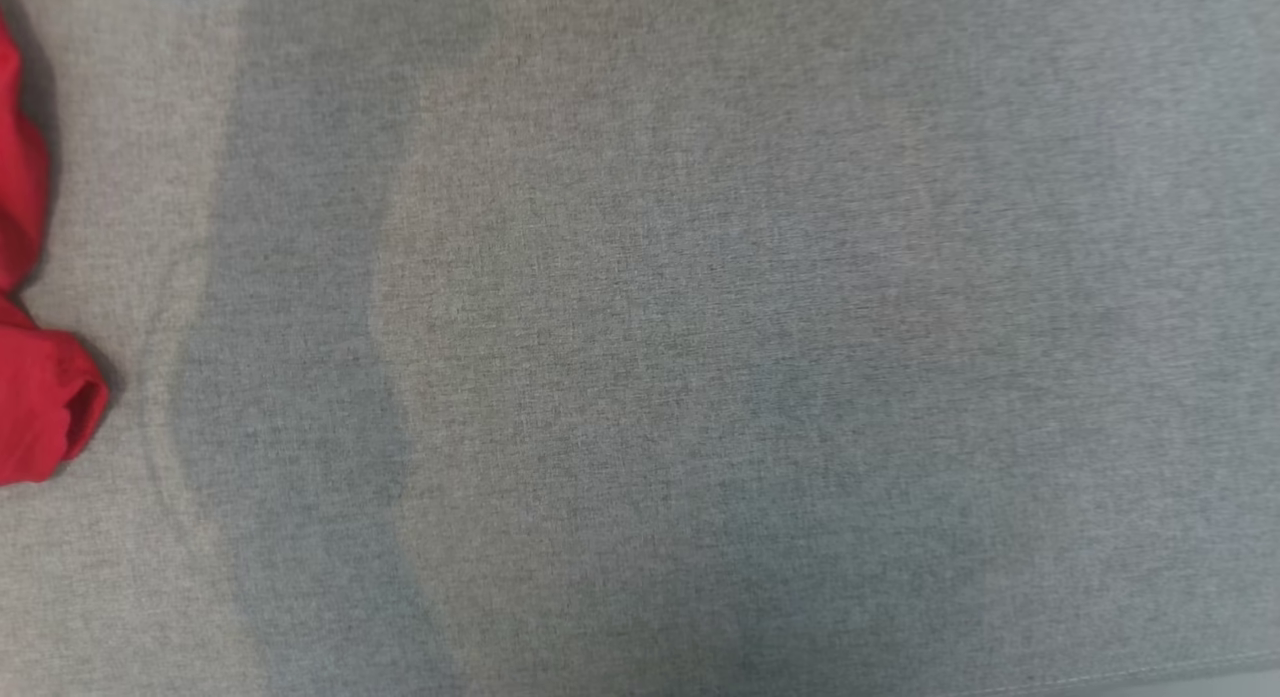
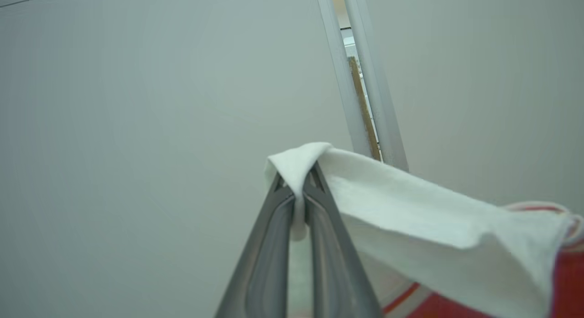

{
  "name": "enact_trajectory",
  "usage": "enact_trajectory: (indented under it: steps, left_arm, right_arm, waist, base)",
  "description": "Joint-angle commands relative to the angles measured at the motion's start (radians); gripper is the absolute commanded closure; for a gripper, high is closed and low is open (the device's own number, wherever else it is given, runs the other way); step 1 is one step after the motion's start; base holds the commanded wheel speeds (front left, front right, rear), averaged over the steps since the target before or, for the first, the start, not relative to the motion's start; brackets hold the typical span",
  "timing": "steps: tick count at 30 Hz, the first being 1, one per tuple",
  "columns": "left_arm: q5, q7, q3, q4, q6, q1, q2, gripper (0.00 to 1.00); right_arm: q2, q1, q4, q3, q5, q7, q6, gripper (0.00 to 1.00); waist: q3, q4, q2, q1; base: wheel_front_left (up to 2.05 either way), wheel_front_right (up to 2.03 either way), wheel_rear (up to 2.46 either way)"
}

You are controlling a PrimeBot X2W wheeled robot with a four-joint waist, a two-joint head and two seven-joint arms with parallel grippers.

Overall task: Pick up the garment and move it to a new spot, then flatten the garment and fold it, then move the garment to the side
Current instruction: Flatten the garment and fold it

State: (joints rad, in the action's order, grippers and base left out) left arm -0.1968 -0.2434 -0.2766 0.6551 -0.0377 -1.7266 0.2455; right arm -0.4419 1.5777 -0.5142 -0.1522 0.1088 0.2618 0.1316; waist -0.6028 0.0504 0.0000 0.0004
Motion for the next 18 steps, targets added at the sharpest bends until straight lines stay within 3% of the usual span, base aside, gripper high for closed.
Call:
enact_trajectory:
  steps: [1, 6, 12, 18]
  left_arm:
    - [0.0, -0.012, -0.005, 0.014, 0.006, -0.022, -0.013, 1.0]
    - [-0.004, -0.022, -0.033, 0.033, 0.071, 0.057, -0.056, 1.0]
    - [0.031, -0.022, -0.055, -0.062, 0.102, 0.268, -0.088, 1.0]
    - [0.087, -0.022, -0.086, -0.146, 0.121, 0.507, -0.056, 1.0]
  right_arm:
    - [0.003, 0.007, 0.012, 0.013, -0.013, 0.003, -0.002, 1.0]
    - [0.018, -0.123, 0.015, 0.021, 0.009, 0.003, -0.002, 1.0]
    - [0.003, -0.343, -0.006, -0.01, 0.061, 0.004, -0.002, 1.0]
    - [0.017, -0.54, -0.003, -0.026, 0.102, 0.004, -0.002, 1.0]
  waist:
    - [-0.044, -0.034, 0.0, -0.0004]
    - [-0.045, -0.057, 0.0, -0.0004]
    - [-0.007, -0.087, 0.0, -0.0004]
    - [0.068, -0.09, 0.0, -0.0004]
  base:
    - [0.0, 0.0, 0.0]
    - [0.0, 0.0, 0.0]
    - [0.0, 0.0, 0.0]
    - [0.0, 0.0, 0.0]
